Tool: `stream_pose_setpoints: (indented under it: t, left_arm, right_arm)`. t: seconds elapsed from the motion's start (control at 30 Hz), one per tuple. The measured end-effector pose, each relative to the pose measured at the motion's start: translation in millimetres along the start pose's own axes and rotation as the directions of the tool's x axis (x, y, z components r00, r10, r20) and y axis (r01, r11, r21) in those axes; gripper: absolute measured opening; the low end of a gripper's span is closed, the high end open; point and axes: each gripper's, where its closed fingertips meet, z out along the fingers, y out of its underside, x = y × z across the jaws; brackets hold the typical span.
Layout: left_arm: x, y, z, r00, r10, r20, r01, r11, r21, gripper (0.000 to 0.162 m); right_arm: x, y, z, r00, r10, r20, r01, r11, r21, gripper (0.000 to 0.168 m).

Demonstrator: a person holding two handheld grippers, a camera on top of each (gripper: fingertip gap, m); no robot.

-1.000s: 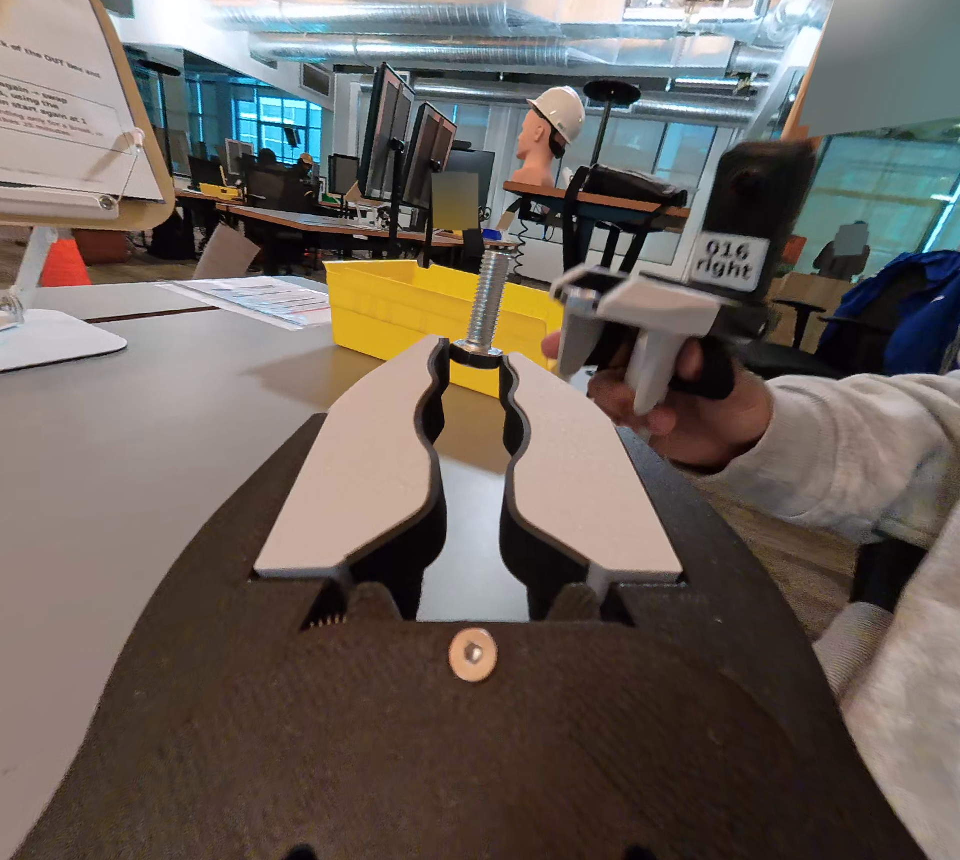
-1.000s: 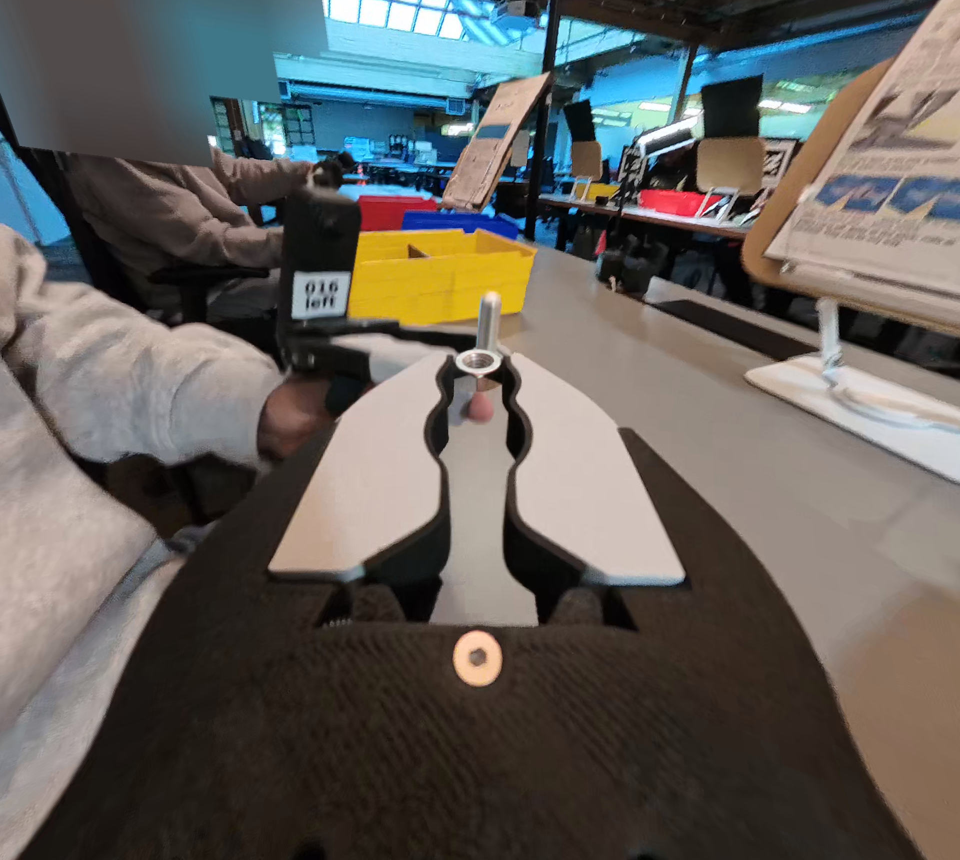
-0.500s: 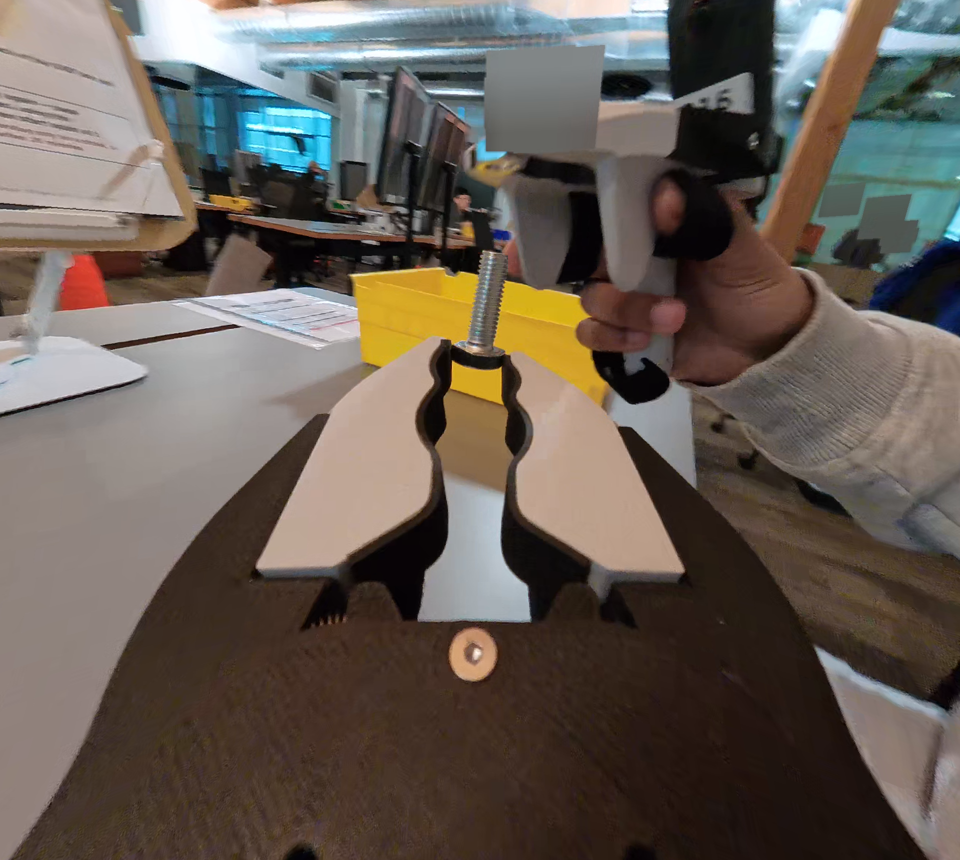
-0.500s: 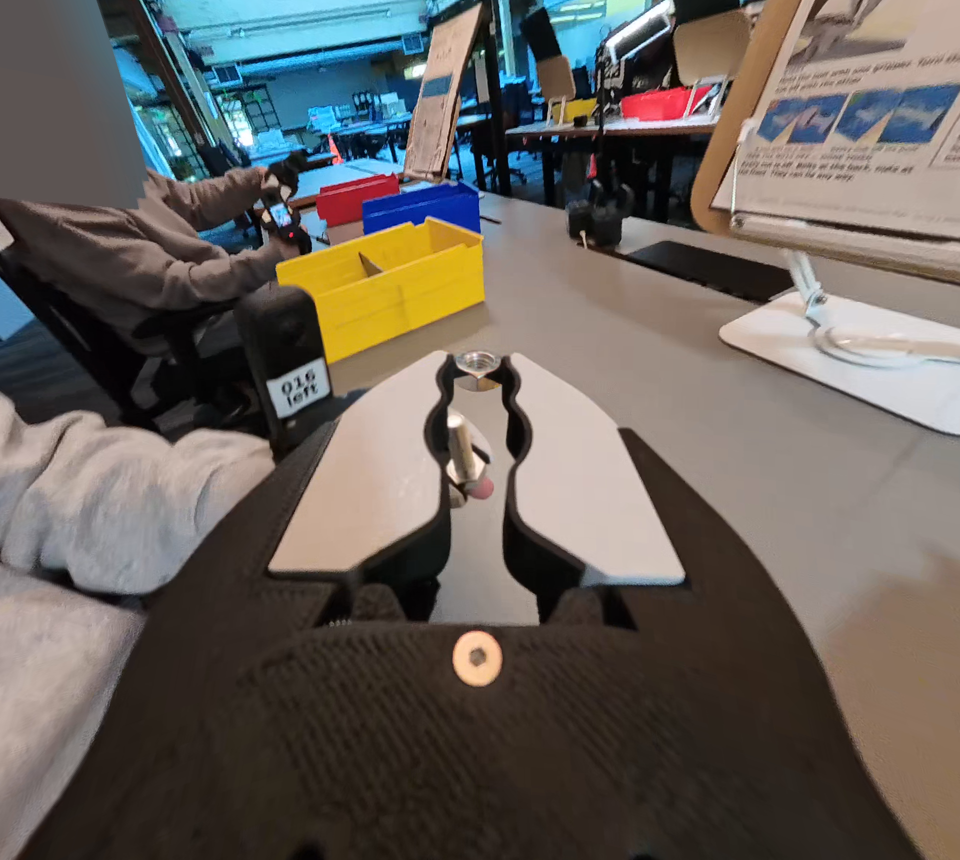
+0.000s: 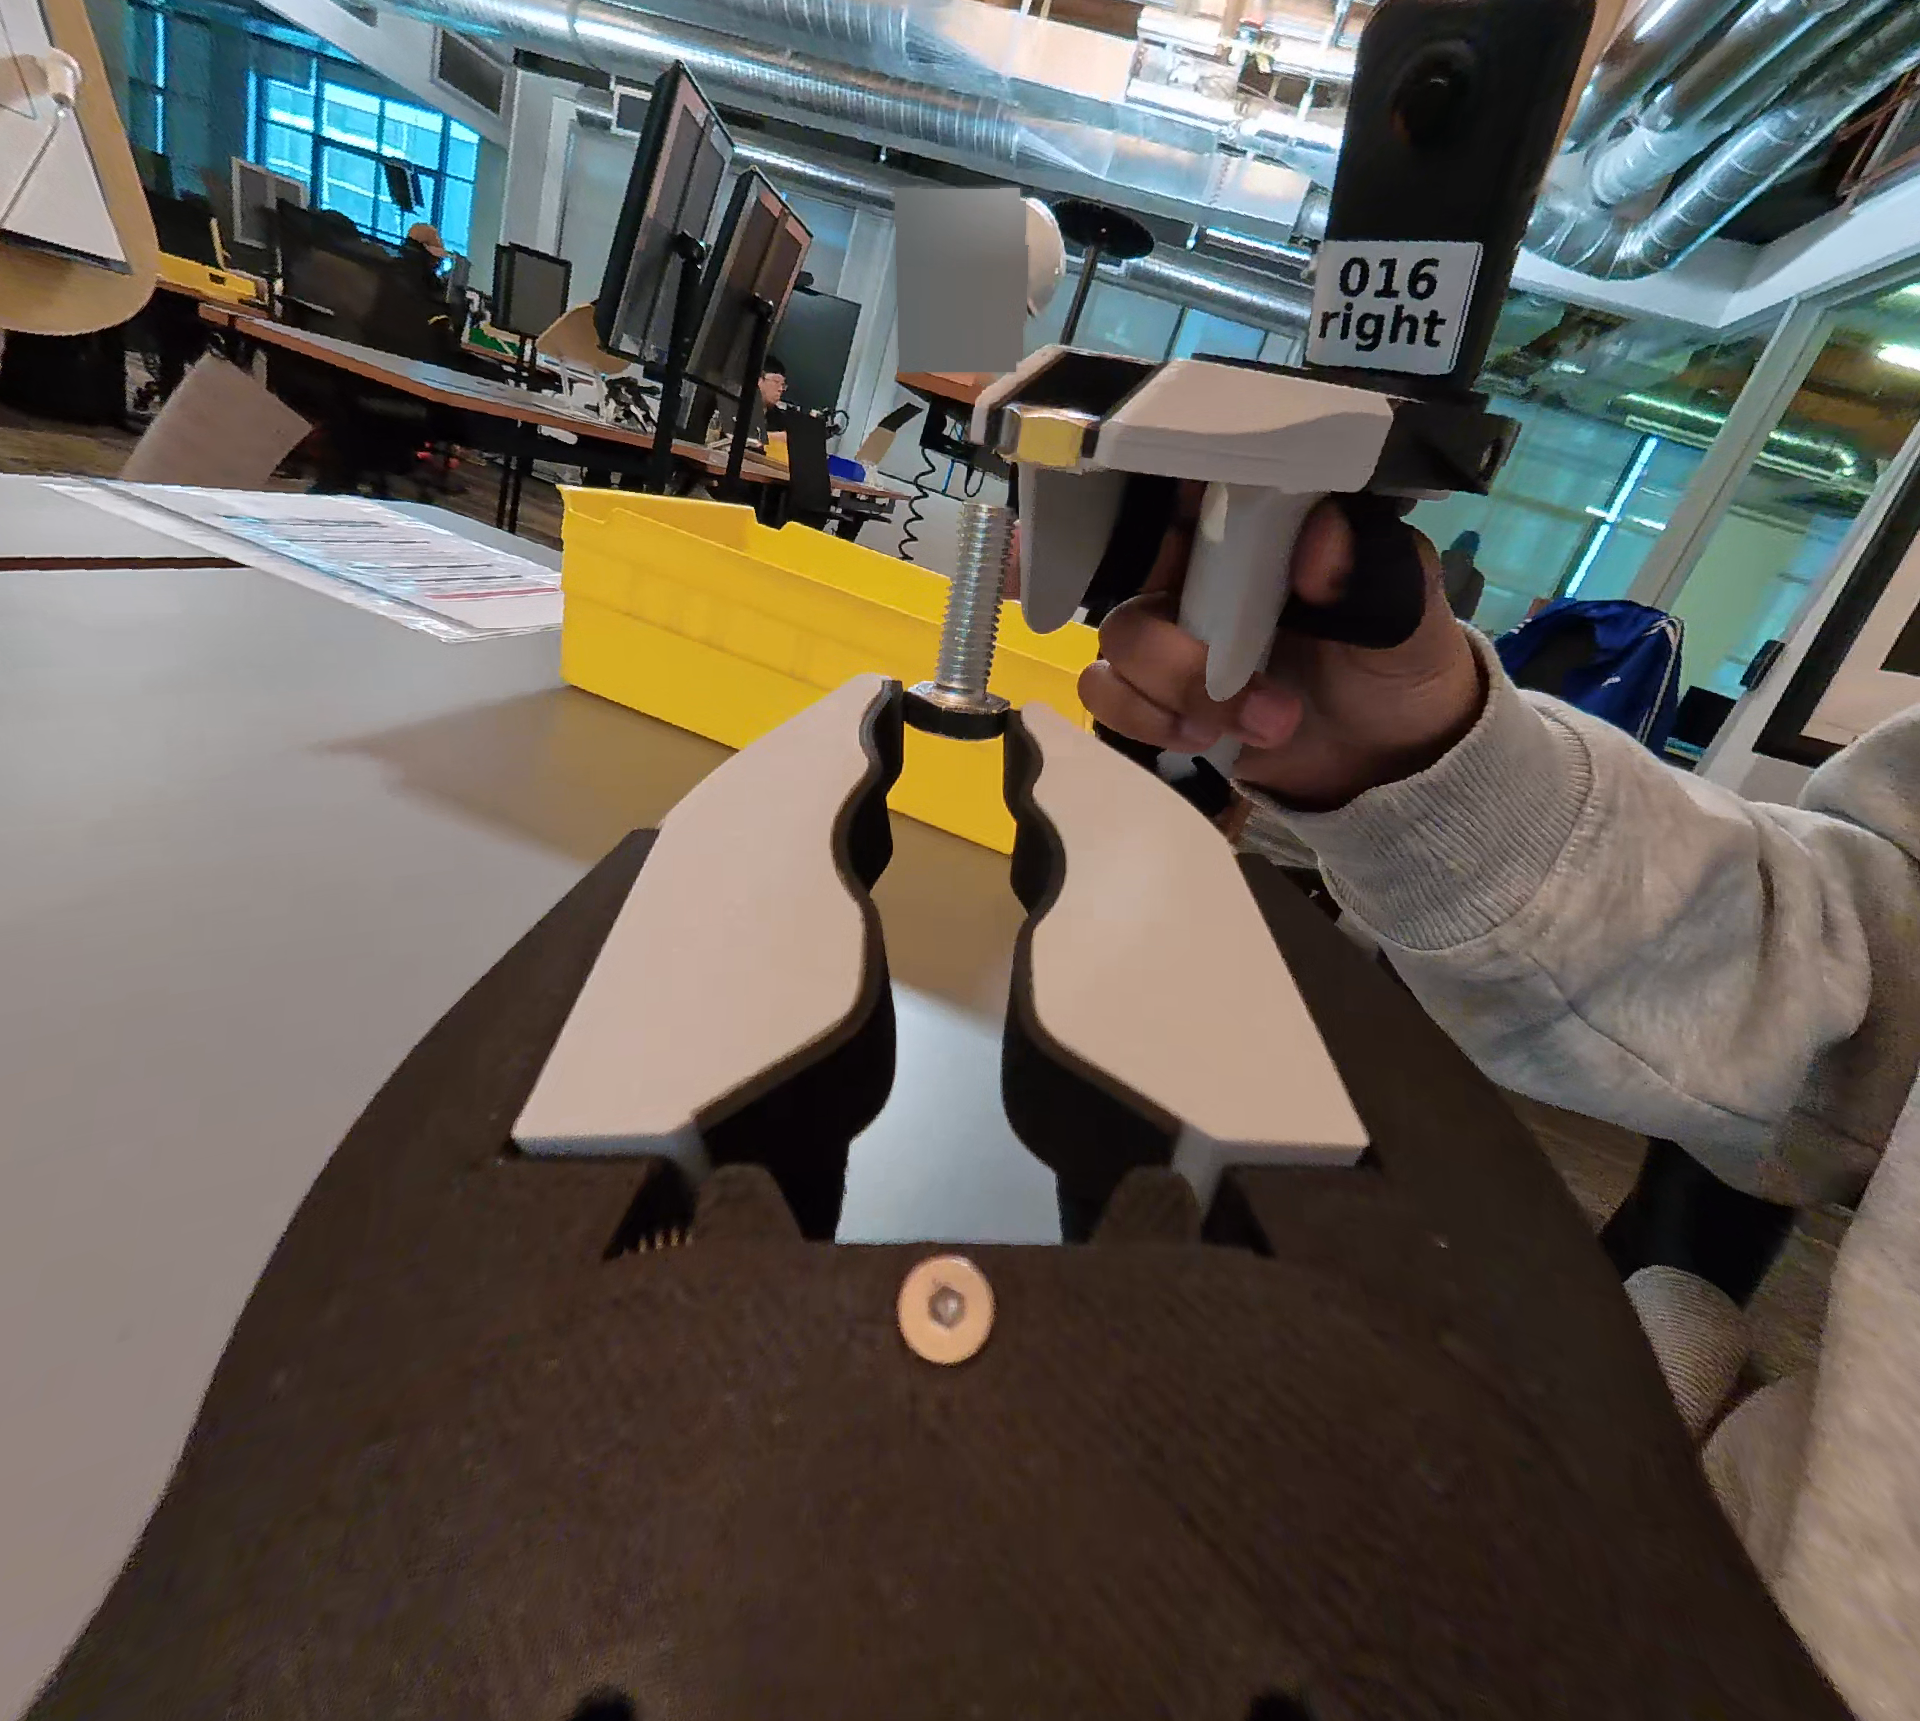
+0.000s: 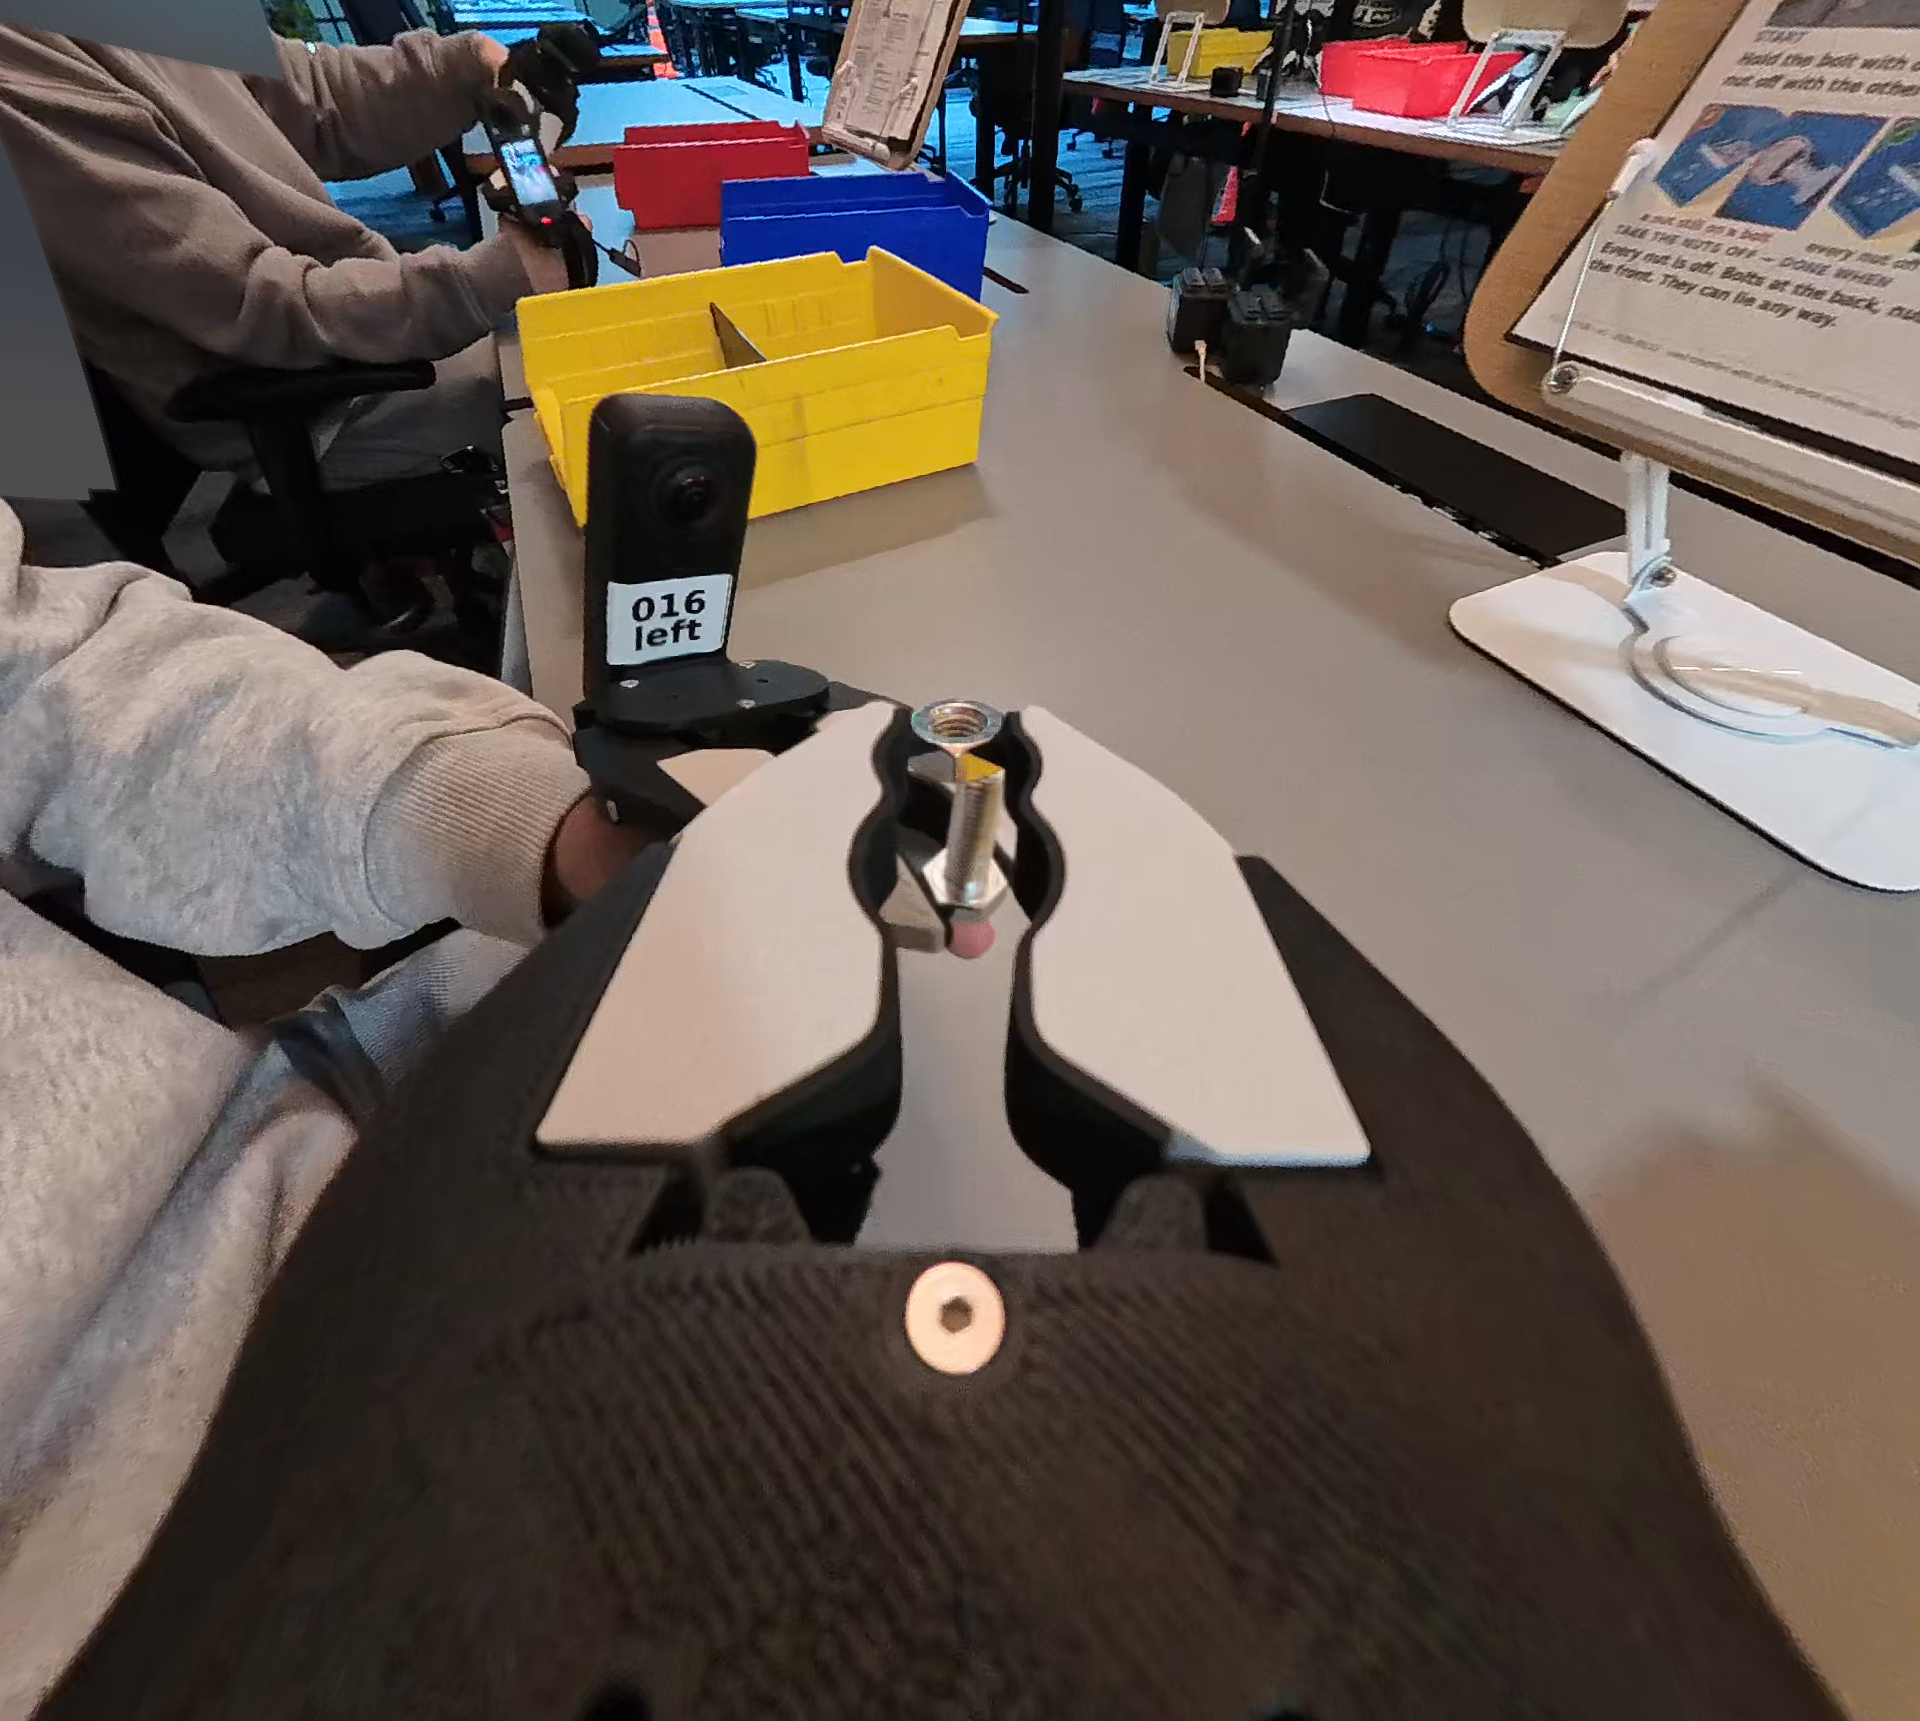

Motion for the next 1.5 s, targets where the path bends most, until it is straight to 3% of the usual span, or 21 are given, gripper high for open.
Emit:
stream_pose_setpoints:
  t: [0.27,0.6,1.5]
  left_arm:
    - [2,-5,-2,1.000,0.017,-0.005,-0.017,1.000,0.014,0.020]
    - [3,-5,-2,0.999,0.039,0.000,-0.039,0.999,0.014,0.020]
    - [-4,-2,-2,0.989,0.125,0.076,-0.124,0.992,-0.020,0.020]
  right_arm:
    - [0,2,4,0.994,-0.084,-0.063,0.086,0.996,0.021,0.018]
    - [3,1,2,0.998,0.041,-0.042,-0.036,0.992,0.123,0.018]
    - [4,8,7,0.992,-0.018,-0.127,0.034,0.991,0.126,0.018]
